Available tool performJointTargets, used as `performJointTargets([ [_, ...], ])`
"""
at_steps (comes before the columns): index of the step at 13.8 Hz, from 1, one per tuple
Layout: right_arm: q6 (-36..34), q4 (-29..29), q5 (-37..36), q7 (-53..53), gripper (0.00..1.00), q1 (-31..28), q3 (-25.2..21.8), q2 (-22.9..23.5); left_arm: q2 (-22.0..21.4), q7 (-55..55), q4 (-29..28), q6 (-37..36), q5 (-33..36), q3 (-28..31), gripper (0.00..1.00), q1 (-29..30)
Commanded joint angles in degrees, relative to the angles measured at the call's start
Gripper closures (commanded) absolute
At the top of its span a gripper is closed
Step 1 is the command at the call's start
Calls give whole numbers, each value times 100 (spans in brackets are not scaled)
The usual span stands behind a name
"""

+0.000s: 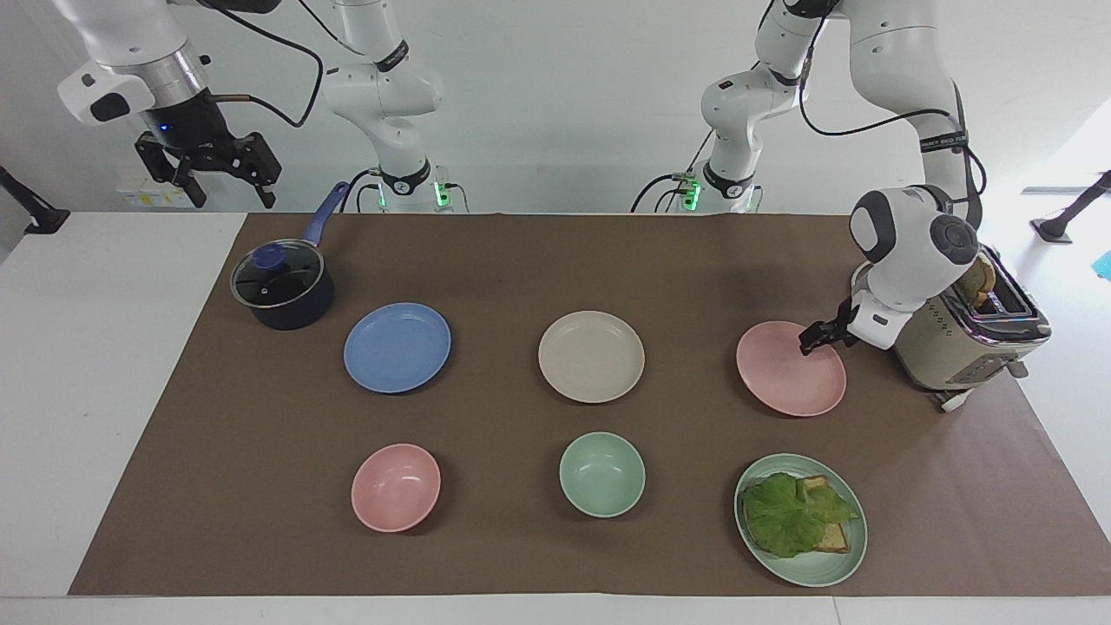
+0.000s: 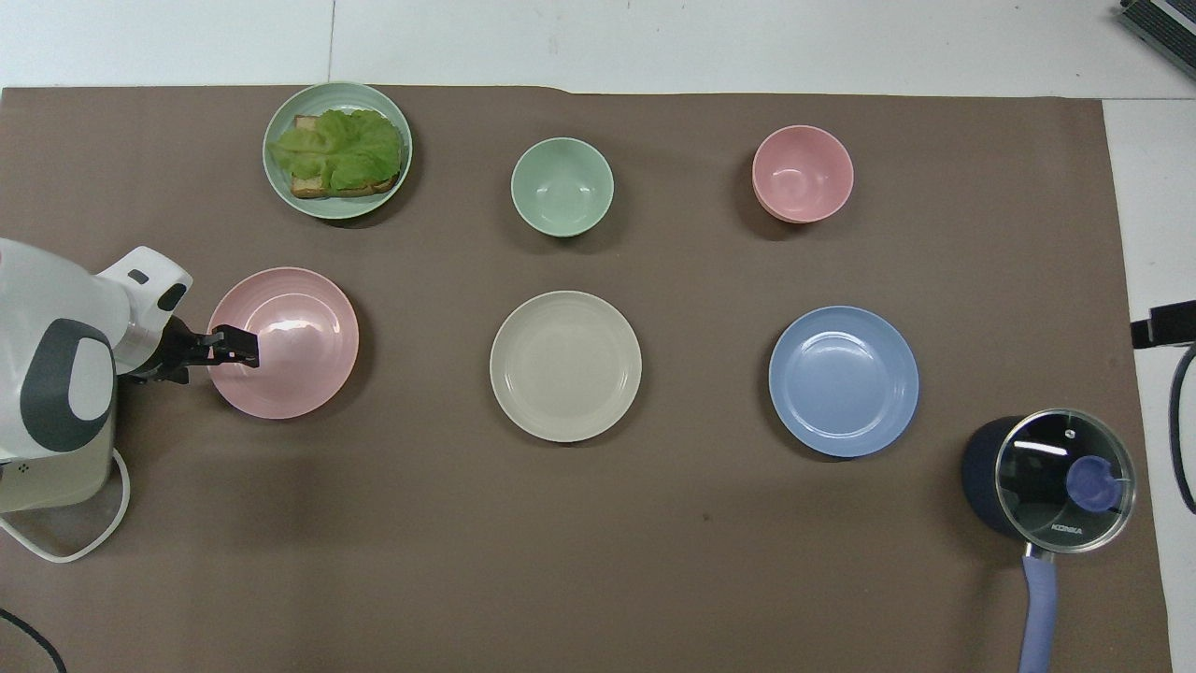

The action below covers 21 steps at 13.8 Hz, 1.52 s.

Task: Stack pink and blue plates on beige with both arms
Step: 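Reach the left gripper to the pink plate rim and grasp it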

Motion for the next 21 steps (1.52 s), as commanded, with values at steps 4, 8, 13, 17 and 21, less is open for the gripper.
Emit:
performJointTargets([
  [4,83,2,7,85,0,-12,25,-4,-167,-211,-216,6,-62,-52,100,104],
  [8,109,-6,7,41,0,-3,25,-13,-158,-229,-172,-170,-62,-52,100,193],
  [13,110,-33,15,50,0,-3,42,-22,-246,-238,695,-1677,-201,-114,100,26],
  [17,110,-33,15,59,0,-3,42,-22,-448,-1454,1340,-2420,-808,-123,100,-640],
  [21,110,-33,15,85,0,-3,34,-22,-527,-2407,1226,-2026,-1194,-123,100,-1546],
])
